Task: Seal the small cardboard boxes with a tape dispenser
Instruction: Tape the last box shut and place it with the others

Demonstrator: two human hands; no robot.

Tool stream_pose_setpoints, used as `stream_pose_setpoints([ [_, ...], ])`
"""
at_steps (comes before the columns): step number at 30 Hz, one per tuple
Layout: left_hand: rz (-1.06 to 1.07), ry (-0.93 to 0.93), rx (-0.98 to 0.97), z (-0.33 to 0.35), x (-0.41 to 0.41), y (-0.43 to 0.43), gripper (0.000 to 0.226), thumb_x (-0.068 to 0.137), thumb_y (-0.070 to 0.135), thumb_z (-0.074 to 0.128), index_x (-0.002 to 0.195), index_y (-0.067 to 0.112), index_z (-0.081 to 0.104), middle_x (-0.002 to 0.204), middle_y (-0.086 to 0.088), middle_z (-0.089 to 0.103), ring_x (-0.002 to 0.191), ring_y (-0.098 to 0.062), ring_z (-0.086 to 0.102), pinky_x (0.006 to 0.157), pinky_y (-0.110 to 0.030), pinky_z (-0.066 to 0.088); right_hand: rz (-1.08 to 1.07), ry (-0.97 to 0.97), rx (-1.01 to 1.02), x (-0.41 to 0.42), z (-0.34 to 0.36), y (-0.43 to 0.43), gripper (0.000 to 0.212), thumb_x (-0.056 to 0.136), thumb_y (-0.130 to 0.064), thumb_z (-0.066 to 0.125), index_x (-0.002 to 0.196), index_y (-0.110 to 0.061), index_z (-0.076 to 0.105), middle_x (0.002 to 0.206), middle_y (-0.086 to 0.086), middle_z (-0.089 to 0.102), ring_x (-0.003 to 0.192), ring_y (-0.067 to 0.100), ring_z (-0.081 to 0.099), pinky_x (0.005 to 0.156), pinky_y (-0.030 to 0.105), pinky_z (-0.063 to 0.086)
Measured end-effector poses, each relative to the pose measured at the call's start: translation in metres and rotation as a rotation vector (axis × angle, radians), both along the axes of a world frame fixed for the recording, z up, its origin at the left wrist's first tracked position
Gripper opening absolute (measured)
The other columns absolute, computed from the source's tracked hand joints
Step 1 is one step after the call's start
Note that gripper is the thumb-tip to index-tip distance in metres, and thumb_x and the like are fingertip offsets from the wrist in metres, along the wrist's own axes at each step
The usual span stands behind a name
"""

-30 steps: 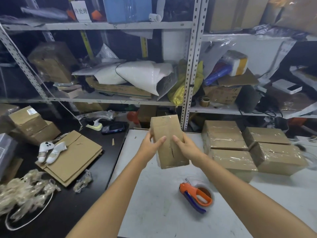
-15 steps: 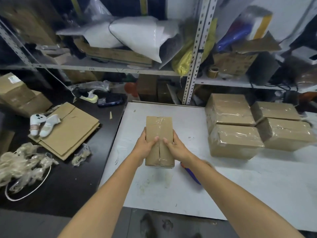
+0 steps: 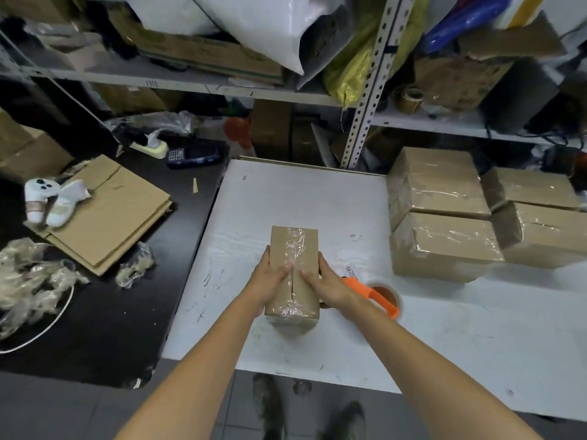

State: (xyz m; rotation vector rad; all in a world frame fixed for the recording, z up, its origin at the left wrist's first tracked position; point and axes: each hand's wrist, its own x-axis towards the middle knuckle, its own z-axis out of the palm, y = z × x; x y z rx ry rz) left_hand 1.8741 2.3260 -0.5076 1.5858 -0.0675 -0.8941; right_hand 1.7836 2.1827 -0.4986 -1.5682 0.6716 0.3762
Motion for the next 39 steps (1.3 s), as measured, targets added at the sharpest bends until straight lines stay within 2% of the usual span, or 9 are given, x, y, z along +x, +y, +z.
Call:
stream_pose_setpoints([
  [5, 0.001, 0.021, 0.016, 0.000, 0.001, 0.000, 0.047, 0.096, 0.017, 0.062, 0.138, 0.031, 0.045, 0.123, 0.001, 0.068, 0.103, -0.016, 0.070, 0.084, -0.035, 0.058, 0.187, 0.133, -0.711, -0.030, 0.003, -0.049, 0.059, 0.101, -0.056, 0.038, 0.145, -0.018, 0.047, 0.141, 0.004, 0.057, 0.128, 0.027, 0.051, 0.095, 0.035, 0.045],
  [7, 0.006, 0.036, 0.027, 0.001, 0.000, -0.001, 0.055, 0.096, 0.018, 0.062, 0.144, 0.031, 0.039, 0.124, 0.003, 0.068, 0.104, -0.016, 0.070, 0.085, -0.037, 0.058, 0.253, 0.199, -0.905, -0.051, -0.001, -0.065, 0.056, 0.101, -0.056, 0.033, 0.144, -0.021, 0.046, 0.132, 0.007, 0.062, 0.119, 0.028, 0.057, 0.089, 0.035, 0.044],
  [11, -0.001, 0.055, 0.057, 0.000, 0.001, -0.002, 0.068, 0.095, 0.022, 0.064, 0.152, 0.028, 0.028, 0.129, 0.002, 0.065, 0.107, -0.017, 0.069, 0.091, -0.043, 0.057, 0.427, 0.303, -0.979, -0.072, -0.020, -0.066, 0.071, 0.099, -0.058, 0.037, 0.157, -0.026, 0.012, 0.120, 0.009, 0.063, 0.107, 0.028, 0.060, 0.078, 0.033, 0.044],
  [16, 0.009, 0.073, 0.054, 0.007, -0.003, 0.003, 0.045, 0.095, 0.019, 0.064, 0.136, 0.031, 0.050, 0.117, 0.003, 0.072, 0.101, -0.018, 0.072, 0.082, -0.038, 0.060, 0.534, 0.380, -1.165, -0.077, -0.053, -0.050, 0.081, 0.100, -0.029, 0.048, 0.158, -0.021, -0.009, 0.112, 0.013, 0.059, 0.088, 0.025, 0.062, 0.060, 0.032, 0.042],
  [20, 0.011, 0.034, 0.100, 0.013, -0.005, 0.004, 0.041, 0.095, 0.020, 0.064, 0.131, 0.035, 0.053, 0.124, 0.001, 0.068, 0.100, -0.015, 0.070, 0.084, -0.036, 0.058, 0.525, 0.370, -1.154, -0.073, -0.055, -0.051, 0.087, 0.094, -0.008, 0.048, 0.157, -0.022, -0.011, 0.119, 0.016, 0.053, 0.091, 0.028, 0.062, 0.058, 0.033, 0.044],
  [24, 0.004, -0.056, 0.267, 0.024, 0.003, -0.002, 0.085, 0.092, 0.023, 0.066, 0.157, 0.030, 0.012, 0.146, 0.002, 0.045, 0.120, -0.019, 0.055, 0.094, -0.034, 0.049, 0.413, 0.257, -1.055, -0.068, -0.028, -0.070, 0.074, 0.098, -0.022, 0.048, 0.157, -0.021, 0.004, 0.128, 0.011, 0.055, 0.108, 0.030, 0.057, 0.079, 0.036, 0.049],
  [27, 0.013, -0.233, 0.321, 0.039, 0.014, -0.007, 0.071, 0.093, 0.025, 0.064, 0.154, 0.035, 0.027, 0.157, 0.000, 0.032, 0.140, -0.021, 0.037, 0.107, -0.033, 0.039, 0.228, 0.092, -0.781, -0.058, 0.019, -0.083, 0.065, 0.099, -0.024, 0.051, 0.154, -0.034, 0.018, 0.123, 0.003, 0.061, 0.103, 0.023, 0.060, 0.079, 0.036, 0.052],
  [31, -0.114, -0.351, 0.165, 0.081, 0.030, -0.025, 0.050, 0.093, 0.027, 0.067, 0.141, 0.028, 0.053, 0.147, 0.002, 0.046, 0.140, -0.015, 0.039, 0.106, -0.025, 0.033, 0.192, -0.068, -0.627, -0.036, 0.087, -0.081, 0.063, 0.092, -0.027, 0.052, 0.141, -0.060, 0.029, 0.110, -0.007, 0.066, 0.092, 0.017, 0.064, 0.081, 0.039, 0.057],
  [39, -0.318, -0.279, 0.066, 0.140, 0.065, -0.038, 0.042, 0.093, 0.030, 0.066, 0.131, 0.012, 0.061, 0.125, -0.006, 0.065, 0.111, -0.022, 0.064, 0.096, -0.037, 0.056, 0.337, -0.164, -0.665, 0.015, 0.157, -0.064, 0.052, 0.100, -0.030, 0.050, 0.147, -0.041, 0.033, 0.123, -0.010, 0.056, 0.104, 0.013, 0.056, 0.082, 0.028, 0.054],
])
